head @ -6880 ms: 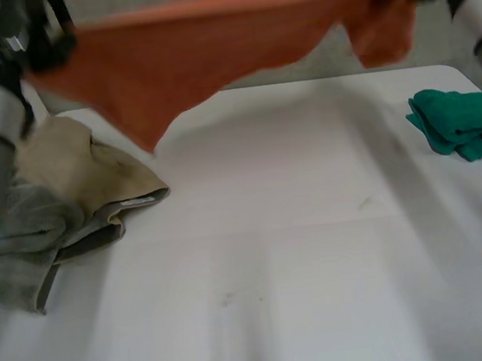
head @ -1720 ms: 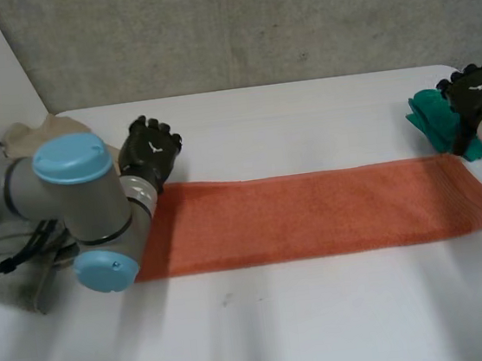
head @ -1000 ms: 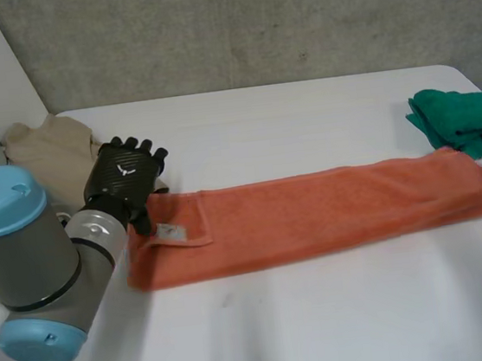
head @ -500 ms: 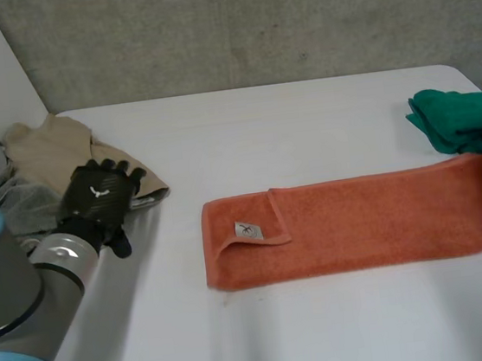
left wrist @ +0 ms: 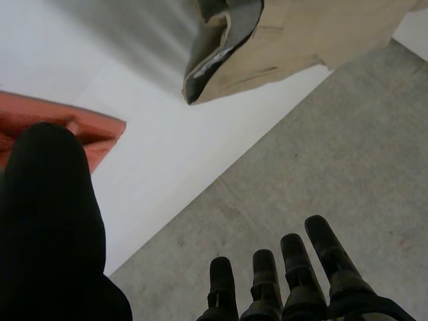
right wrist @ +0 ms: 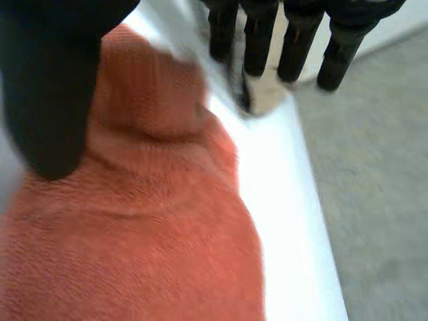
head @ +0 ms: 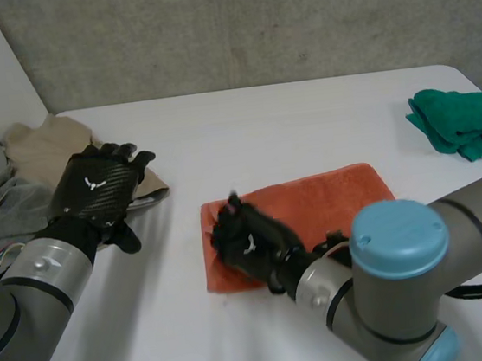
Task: Fold the laundry.
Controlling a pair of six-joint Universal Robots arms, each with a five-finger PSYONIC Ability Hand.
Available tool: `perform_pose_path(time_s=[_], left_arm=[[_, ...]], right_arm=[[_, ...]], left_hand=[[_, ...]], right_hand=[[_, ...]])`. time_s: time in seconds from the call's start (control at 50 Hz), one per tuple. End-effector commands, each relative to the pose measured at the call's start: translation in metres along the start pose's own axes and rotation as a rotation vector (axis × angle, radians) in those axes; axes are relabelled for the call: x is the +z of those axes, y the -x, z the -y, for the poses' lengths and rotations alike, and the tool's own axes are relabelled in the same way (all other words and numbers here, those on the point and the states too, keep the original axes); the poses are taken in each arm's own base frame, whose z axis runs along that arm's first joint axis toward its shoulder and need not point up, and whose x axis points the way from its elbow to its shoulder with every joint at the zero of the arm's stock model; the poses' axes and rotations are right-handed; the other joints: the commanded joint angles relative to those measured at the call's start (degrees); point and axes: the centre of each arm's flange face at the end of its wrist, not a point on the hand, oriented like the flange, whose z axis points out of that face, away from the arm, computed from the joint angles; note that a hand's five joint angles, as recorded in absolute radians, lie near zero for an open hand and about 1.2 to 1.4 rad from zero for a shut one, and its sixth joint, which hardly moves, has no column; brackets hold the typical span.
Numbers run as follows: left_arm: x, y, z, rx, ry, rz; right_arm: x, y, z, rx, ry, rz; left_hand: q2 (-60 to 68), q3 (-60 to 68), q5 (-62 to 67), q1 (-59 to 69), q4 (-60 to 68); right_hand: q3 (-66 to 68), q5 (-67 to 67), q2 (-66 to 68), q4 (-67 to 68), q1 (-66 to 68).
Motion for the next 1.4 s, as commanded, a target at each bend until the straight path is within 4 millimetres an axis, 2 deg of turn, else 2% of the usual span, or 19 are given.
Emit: perform_pose_path(time_s=[0.02, 0.1, 0.28, 0.32, 0.38, 0.44, 0.54, 0.62, 0.64, 0.72, 0.78, 0.84, 0.86, 0.94, 1.0, 1.06, 1.18, 1.32, 1.4], left_arm=[[0.001, -0.007, 0.012, 0.007, -0.041, -0.018], [-0.001, -0.014, 0.014, 0.011, -0.048, -0.038], [-0.003, -0.03, 0.007, 0.015, -0.021, -0.081], [-0.003, -0.032, 0.006, 0.016, -0.017, -0.084], [-0.005, -0.033, 0.007, 0.017, -0.017, -0.084], [-0.006, -0.033, 0.009, 0.017, -0.022, -0.081], [-0.009, -0.028, 0.018, 0.018, -0.052, -0.063], [-0.011, -0.024, 0.023, 0.013, -0.071, -0.051], [-0.012, -0.024, 0.024, 0.013, -0.074, -0.05], [-0.012, -0.025, 0.023, 0.015, -0.07, -0.052], [-0.01, -0.025, 0.021, 0.013, -0.063, -0.047], [-0.008, -0.025, 0.02, 0.012, -0.058, -0.039], [-0.006, -0.024, 0.021, 0.007, -0.058, -0.031], [0.003, -0.023, 0.026, -0.017, -0.08, -0.006], [0.008, -0.023, 0.031, -0.035, -0.097, 0.004], [0.015, -0.027, 0.038, -0.062, -0.122, -0.001], [0.02, -0.061, 0.051, -0.132, -0.161, -0.114], [0.014, -0.122, 0.044, -0.184, -0.097, -0.29], [0.017, -0.137, 0.025, -0.175, 0.01, -0.293]], right_arm=[[-0.025, -0.071, 0.002, 0.328, -0.02, -0.231], [-0.041, -0.08, -0.02, 0.513, 0.063, -0.241], [-0.072, -0.08, -0.128, 0.568, 0.478, -0.232], [-0.074, -0.084, -0.143, 0.537, 0.513, -0.245], [-0.073, -0.094, -0.156, 0.476, 0.53, -0.289], [-0.066, -0.112, -0.143, 0.408, 0.438, -0.397], [-0.059, -0.133, -0.076, 0.304, 0.204, -0.475], [-0.037, -0.098, -0.033, 0.308, 0.06, -0.326], [-0.029, -0.077, -0.017, 0.296, 0.015, -0.249], [-0.017, -0.021, 0.009, 0.231, -0.067, -0.05], [-0.009, 0.007, 0.017, 0.185, -0.108, 0.049], [-0.002, 0.018, 0.016, 0.198, -0.101, 0.076], [0.003, 0.017, 0.011, 0.241, -0.078, 0.066], [0.008, -0.007, 0.0, 0.432, -0.02, -0.037], [0.005, -0.025, -0.008, 0.56, -0.002, -0.105], [-0.009, -0.066, -0.013, 0.695, -0.038, -0.215], [-0.036, -0.114, -0.035, 0.931, -0.023, -0.316], [-0.025, -0.114, -0.068, 1.15, 0.109, -0.262], [-0.014, -0.106, -0.082, 1.19, 0.196, -0.211]], left_hand=[[-1.71, -2.0, -2.83, -0.94, -1.55], [-1.71, -2.0, -2.83, -0.94, -1.55], [-1.71, -2.0, -2.83, -0.94, -1.55], [-1.71, -2.0, -2.83, -0.94, -1.55], [-1.71, -2.0, -2.83, -0.94, -1.55], [-1.71, -2.0, -2.83, -0.94, -1.55], [-1.71, -2.0, -2.83, -0.94, -1.55], [-1.71, -2.0, -2.83, -0.94, -1.55], [-1.71, -2.0, -2.83, -0.94, -1.55], [-1.71, -2.0, -2.83, -0.94, -1.55], [-1.71, -2.0, -2.83, -0.94, -1.55], [-1.71, -2.0, -2.83, -0.94, -1.55], [-1.71, -2.0, -2.83, -0.94, -1.55], [-1.71, -2.0, -2.83, -0.94, -1.55], [-1.71, -2.0, -2.83, -0.94, -1.55], [-1.71, -2.0, -2.83, -0.94, -1.55], [-1.71, -2.0, -2.83, -0.94, -1.55], [-1.71, -2.0, -2.83, -0.94, -1.55], [-1.71, -2.0, -2.83, -0.94, -1.55]], right_hand=[[-6.43, -5.95, -5.81, -6.3, -5.59], [-6.43, -5.95, -5.81, -6.3, -5.59], [-6.43, -5.95, -5.81, -6.3, -5.59], [7.63, 8.11, 8.24, 7.76, 8.46], [60.69, 61.17, 61.31, 60.82, 61.53], [63.57, 64.05, 64.19, 63.7, 64.41], [63.57, 64.05, 64.19, 63.7, 64.41], [63.57, 64.05, 64.19, 63.7, 64.41], [63.57, 64.05, 64.19, 63.7, 64.41], [63.57, 64.05, 64.19, 63.7, 64.41], [63.57, 64.05, 64.19, 63.7, 64.41], [63.57, 64.05, 64.19, 63.7, 64.41], [43.07, 43.55, 43.68, 43.2, 43.9], [-6.43, -5.95, -5.81, -6.3, -5.59], [-6.43, -5.95, -5.81, -6.3, -5.59], [-6.43, -5.95, -5.81, -6.3, -5.59], [-6.43, -5.95, -5.81, -6.3, -5.59], [-6.43, -5.95, -5.81, -6.3, -5.59], [-6.43, -5.95, -5.81, -6.3, -5.59]])
